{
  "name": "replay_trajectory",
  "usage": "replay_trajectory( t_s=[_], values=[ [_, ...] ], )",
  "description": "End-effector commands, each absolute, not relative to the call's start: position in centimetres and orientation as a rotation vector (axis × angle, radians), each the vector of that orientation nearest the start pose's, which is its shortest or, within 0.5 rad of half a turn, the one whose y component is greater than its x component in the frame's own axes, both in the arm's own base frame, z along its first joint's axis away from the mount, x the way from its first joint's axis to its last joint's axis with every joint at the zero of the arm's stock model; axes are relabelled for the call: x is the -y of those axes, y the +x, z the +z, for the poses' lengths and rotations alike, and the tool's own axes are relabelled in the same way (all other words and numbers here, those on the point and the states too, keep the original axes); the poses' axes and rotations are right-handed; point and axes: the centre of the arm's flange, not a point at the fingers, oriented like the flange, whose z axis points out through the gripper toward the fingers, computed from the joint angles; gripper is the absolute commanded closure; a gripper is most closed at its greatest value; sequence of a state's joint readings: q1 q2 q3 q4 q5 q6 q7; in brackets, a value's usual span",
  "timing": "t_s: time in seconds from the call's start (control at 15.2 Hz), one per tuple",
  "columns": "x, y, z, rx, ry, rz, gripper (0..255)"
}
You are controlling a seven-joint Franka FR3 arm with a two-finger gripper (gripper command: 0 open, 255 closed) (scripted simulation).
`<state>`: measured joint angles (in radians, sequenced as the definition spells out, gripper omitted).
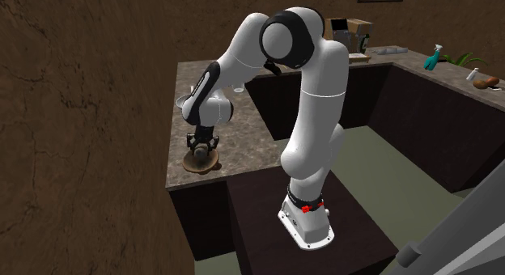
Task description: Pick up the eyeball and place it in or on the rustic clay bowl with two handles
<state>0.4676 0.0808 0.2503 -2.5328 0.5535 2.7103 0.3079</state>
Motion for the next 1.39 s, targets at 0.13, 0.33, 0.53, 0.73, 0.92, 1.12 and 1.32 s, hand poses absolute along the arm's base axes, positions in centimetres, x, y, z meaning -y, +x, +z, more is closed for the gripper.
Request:
replay_trajectory(
  t_s=[0.13,0.33,0.53,0.73,0.92,1.12,1.32],
  values=[
    [-29.4,36.2,25.0,-0.123,-2.855,0.078,255],
    [-29.4,36.2,25.0,-0.123,-2.855,0.078,0],
    [-29.4,36.2,25.0,-0.123,-2.855,0.078,0],
    [-29.0,36.3,26.3,-0.123,-2.855,0.078,0],
    [-28.0,36.4,29.8,-0.123,-2.855,0.078,0],
    [-28.0,36.4,29.8,-0.123,-2.855,0.078,0],
    [-28.0,36.4,29.8,-0.123,-2.855,0.078,0]
  ],
)
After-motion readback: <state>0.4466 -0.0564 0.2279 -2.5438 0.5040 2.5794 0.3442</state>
